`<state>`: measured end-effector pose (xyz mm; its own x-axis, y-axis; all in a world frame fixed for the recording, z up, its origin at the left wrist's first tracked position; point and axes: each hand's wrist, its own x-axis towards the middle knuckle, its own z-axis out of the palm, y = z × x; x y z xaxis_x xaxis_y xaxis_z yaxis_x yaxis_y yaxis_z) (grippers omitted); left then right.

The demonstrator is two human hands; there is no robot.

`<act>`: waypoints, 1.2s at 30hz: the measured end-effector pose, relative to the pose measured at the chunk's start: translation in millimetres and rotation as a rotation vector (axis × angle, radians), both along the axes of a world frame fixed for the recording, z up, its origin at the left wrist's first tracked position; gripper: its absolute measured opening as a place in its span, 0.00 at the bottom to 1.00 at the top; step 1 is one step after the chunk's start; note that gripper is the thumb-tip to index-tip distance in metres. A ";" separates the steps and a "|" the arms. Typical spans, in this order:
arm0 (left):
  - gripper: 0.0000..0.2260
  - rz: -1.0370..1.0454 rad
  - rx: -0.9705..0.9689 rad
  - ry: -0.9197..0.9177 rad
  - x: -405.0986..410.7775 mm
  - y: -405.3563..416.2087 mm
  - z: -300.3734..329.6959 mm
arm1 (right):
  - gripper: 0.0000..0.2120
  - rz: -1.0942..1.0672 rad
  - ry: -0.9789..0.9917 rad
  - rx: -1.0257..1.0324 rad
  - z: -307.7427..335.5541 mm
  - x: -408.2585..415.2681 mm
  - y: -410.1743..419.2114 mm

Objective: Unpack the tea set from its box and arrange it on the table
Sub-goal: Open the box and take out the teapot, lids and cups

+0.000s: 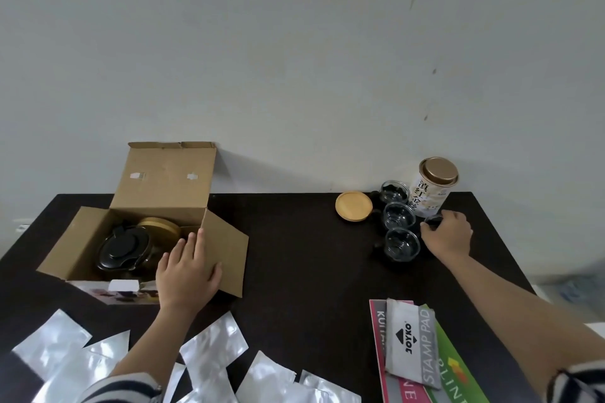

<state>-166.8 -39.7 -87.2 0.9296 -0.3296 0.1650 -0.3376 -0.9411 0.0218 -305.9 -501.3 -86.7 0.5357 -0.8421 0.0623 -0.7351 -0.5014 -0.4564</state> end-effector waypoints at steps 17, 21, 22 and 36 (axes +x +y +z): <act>0.29 -0.116 -0.361 0.190 24.7 59.5 37.2 | 0.18 0.514 -0.256 0.223 51.7 124.5 300.2; 0.30 0.001 -0.321 0.128 55.9 114.1 34.2 | 0.17 0.574 -0.322 0.297 57.5 162.4 368.6; 0.34 0.048 -0.297 0.147 64.7 127.6 33.2 | 0.16 0.579 -0.323 0.315 58.8 171.1 383.6; 0.50 0.105 -0.285 0.230 98.4 168.9 9.0 | 0.42 0.174 0.093 1.172 34.6 260.4 464.5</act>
<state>-68.4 129.2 -78.3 0.9792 -0.2018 0.0192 -0.1956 -0.9155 0.3517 -45.5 -36.8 -52.1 0.6102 -0.2747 -0.7431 -0.7531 0.0899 -0.6517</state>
